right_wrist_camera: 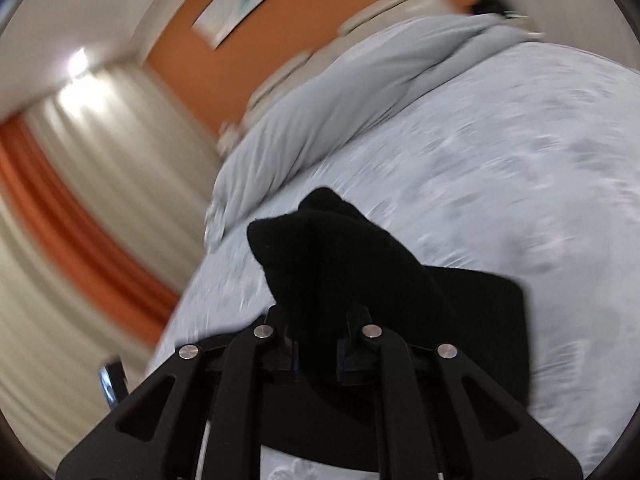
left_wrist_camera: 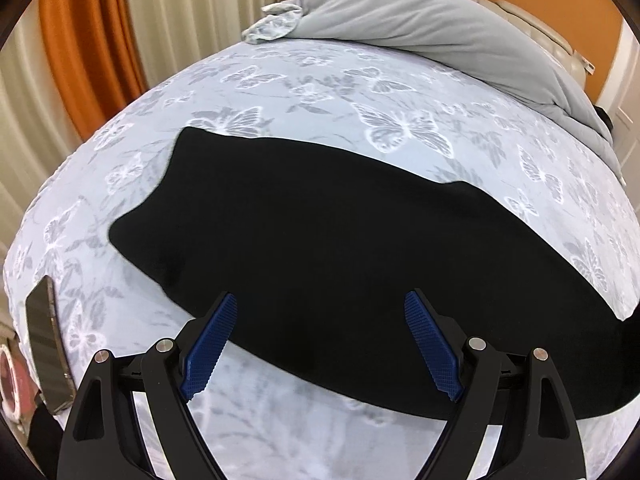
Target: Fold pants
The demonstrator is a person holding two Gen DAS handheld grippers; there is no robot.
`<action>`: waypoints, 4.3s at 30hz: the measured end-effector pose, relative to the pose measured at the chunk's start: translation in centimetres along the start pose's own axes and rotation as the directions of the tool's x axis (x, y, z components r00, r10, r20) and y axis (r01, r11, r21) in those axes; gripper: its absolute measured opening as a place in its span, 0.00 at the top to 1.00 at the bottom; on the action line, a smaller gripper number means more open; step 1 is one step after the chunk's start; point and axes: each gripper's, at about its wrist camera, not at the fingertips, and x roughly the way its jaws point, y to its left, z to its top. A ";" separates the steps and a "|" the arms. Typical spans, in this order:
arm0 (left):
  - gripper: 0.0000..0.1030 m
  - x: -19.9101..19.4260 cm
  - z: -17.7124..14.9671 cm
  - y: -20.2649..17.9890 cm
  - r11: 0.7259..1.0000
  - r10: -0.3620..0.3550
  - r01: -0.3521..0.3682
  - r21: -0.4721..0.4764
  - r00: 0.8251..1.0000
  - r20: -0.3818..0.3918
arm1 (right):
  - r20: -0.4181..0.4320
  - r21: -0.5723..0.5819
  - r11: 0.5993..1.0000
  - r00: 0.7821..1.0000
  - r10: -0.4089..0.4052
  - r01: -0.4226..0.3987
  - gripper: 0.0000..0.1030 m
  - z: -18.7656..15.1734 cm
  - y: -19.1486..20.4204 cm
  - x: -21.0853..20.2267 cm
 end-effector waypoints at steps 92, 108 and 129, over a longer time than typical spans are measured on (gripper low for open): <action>0.75 6.0 -1.9 10.2 0.790 -0.476 0.367 -0.491 0.872 -0.114 | -0.071 0.100 0.822 0.828 -0.556 0.560 0.59 -3.9 -13.6 -13.0; 0.70 6.6 -2.2 11.1 0.772 -0.496 0.368 -0.518 0.858 -0.130 | -0.233 -0.489 0.832 0.880 -0.415 0.263 0.52 -13.9 1.3 3.3; 0.68 5.4 -2.1 10.7 0.807 -0.473 0.362 -0.467 0.869 -0.145 | -0.288 -0.421 0.907 0.946 -0.150 0.016 0.66 -9.9 9.2 6.8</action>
